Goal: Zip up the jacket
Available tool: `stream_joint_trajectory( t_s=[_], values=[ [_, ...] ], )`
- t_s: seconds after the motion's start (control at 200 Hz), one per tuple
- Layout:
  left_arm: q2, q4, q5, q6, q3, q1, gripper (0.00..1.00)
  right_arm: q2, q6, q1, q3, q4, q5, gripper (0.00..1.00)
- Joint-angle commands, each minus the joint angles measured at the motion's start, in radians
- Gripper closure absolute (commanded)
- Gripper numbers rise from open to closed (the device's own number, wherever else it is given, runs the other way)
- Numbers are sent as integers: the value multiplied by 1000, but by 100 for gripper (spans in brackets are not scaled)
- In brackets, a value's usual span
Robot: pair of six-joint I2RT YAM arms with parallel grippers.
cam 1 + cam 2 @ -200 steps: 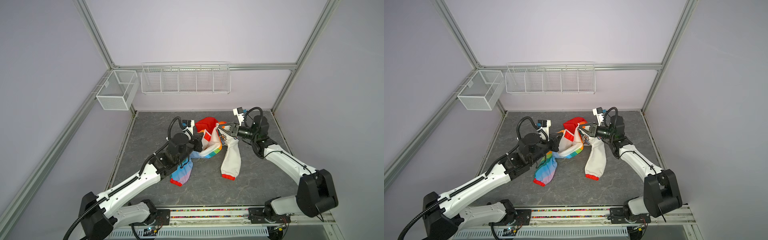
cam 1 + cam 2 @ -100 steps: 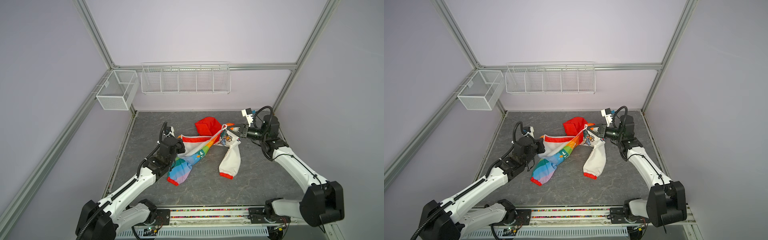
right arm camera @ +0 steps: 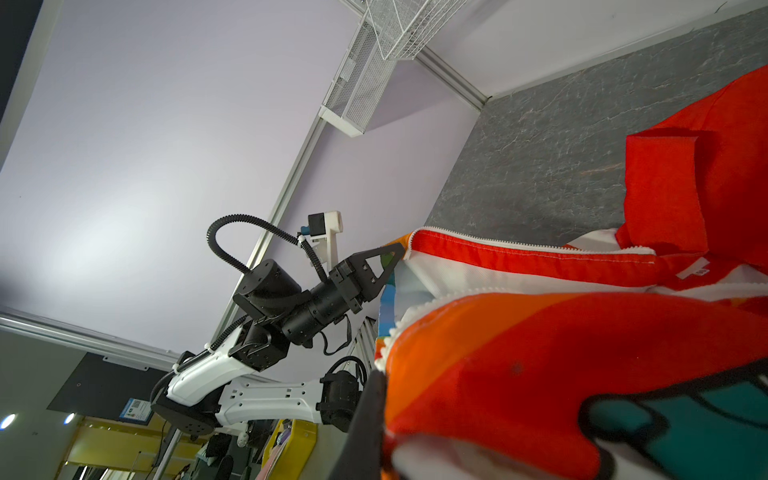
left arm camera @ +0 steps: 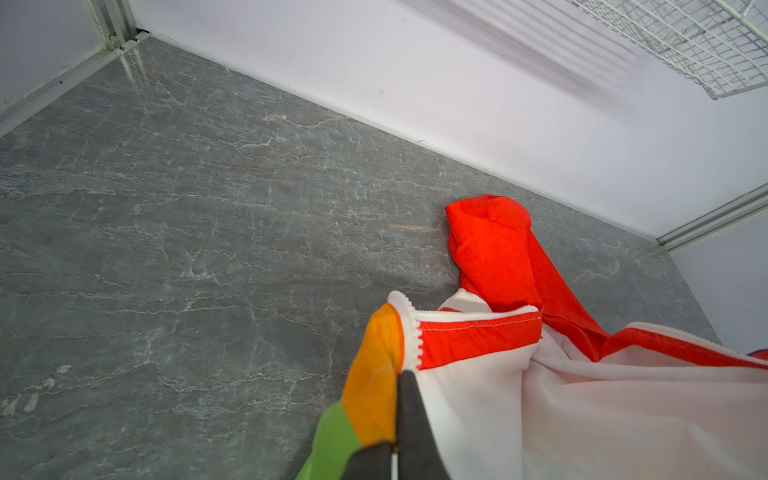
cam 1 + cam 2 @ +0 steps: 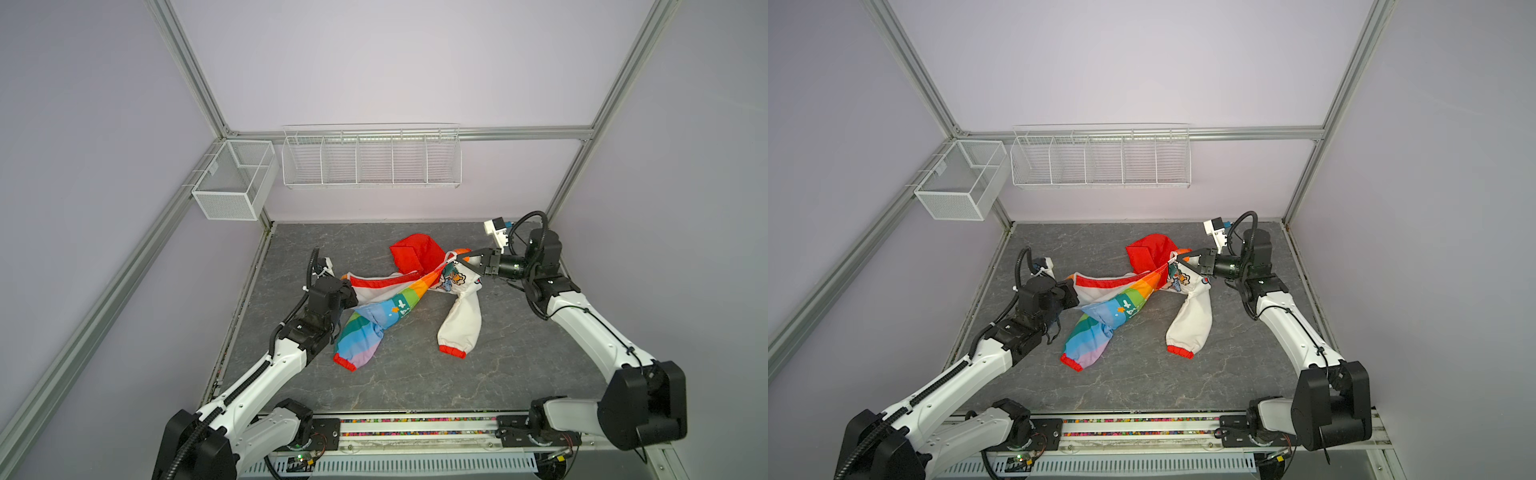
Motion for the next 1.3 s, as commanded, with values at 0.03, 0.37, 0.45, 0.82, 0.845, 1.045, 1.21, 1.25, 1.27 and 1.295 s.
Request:
stream_joint_trajectory(
  t_s=[0.03,0.37,0.45,0.82,0.845,1.045,1.21,1.25,1.27,1.295],
  values=[
    [13,37,9,-3,-12,13,100,-14,14,-8,12,-28,-50,88],
    [15,56,31,3,-21,27,100,-80,-23,-25,-29,-137,-43,90],
    [18,55,32,3,-21,31,100,-84,-24,-27,-26,-144,-47,89],
    [23,65,50,1,-22,43,100,-134,-44,-35,-22,-221,-49,87],
    [24,65,51,-1,-22,44,100,-137,-50,-36,-24,-232,-49,87],
    [30,73,60,0,-22,48,100,-158,-66,-41,-55,-292,-41,87],
    [33,74,64,1,-19,49,100,-180,-70,-48,-75,-317,-43,85],
    [33,75,65,0,-19,50,100,-187,-72,-51,-76,-327,-41,85],
    [33,75,67,-1,-19,49,100,-189,-73,-52,-77,-330,-41,85],
    [33,75,67,0,-19,49,100,-193,-72,-54,-78,-333,-40,84]
  ],
)
